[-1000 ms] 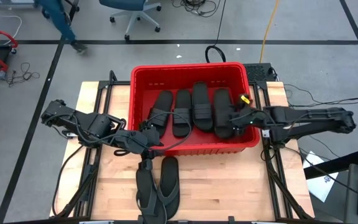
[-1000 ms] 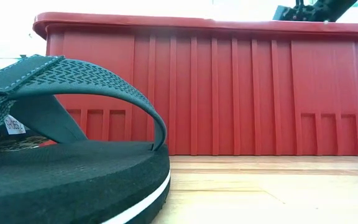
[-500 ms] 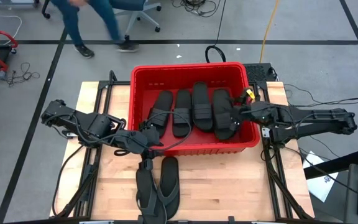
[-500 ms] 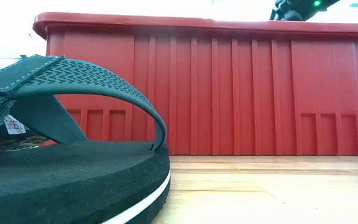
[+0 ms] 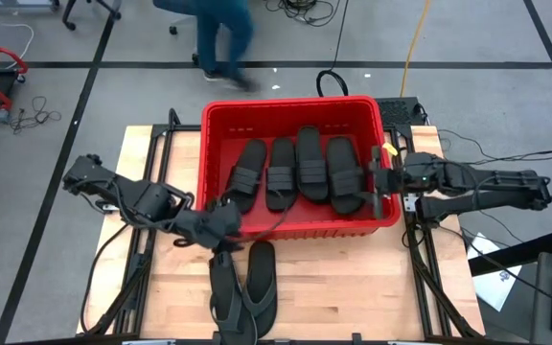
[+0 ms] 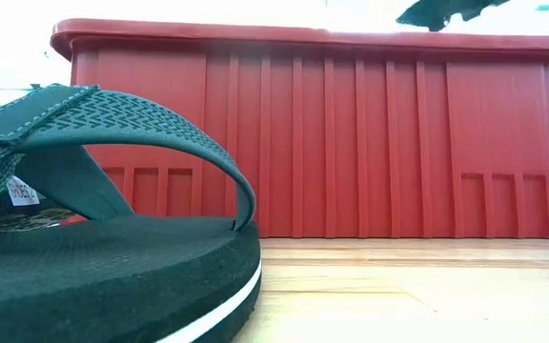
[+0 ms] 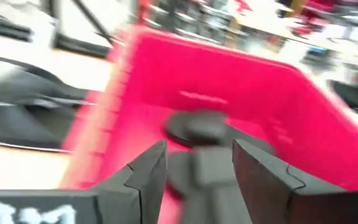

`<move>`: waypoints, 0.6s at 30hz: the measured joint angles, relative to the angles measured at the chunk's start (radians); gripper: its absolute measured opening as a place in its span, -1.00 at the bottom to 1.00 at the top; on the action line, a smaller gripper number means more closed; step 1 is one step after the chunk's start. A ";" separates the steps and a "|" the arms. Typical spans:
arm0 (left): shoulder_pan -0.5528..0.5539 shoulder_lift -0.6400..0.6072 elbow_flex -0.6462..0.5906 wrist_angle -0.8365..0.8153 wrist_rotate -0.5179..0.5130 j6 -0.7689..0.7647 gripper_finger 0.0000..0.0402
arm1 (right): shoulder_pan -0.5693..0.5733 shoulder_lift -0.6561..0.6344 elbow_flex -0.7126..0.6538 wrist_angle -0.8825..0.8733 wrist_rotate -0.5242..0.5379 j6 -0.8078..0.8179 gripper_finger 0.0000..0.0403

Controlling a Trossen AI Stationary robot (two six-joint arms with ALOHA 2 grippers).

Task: Pick and place slides into bin
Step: Put the black slipper into the red bin

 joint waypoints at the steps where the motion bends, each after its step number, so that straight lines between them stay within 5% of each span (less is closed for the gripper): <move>1: -0.011 0.000 -0.013 -0.002 0.021 -0.027 -0.23 | 0.000 -0.010 0.000 -0.002 -0.057 0.017 -0.15; 8: -0.117 0.000 -0.136 0.052 0.120 -0.324 -0.23 | 0.000 -0.056 0.000 0.002 -0.381 0.080 -0.16; 18: -0.262 0.000 -0.432 0.639 0.184 -0.759 -0.23 | 0.000 -0.061 0.000 -0.004 -0.428 0.106 -0.16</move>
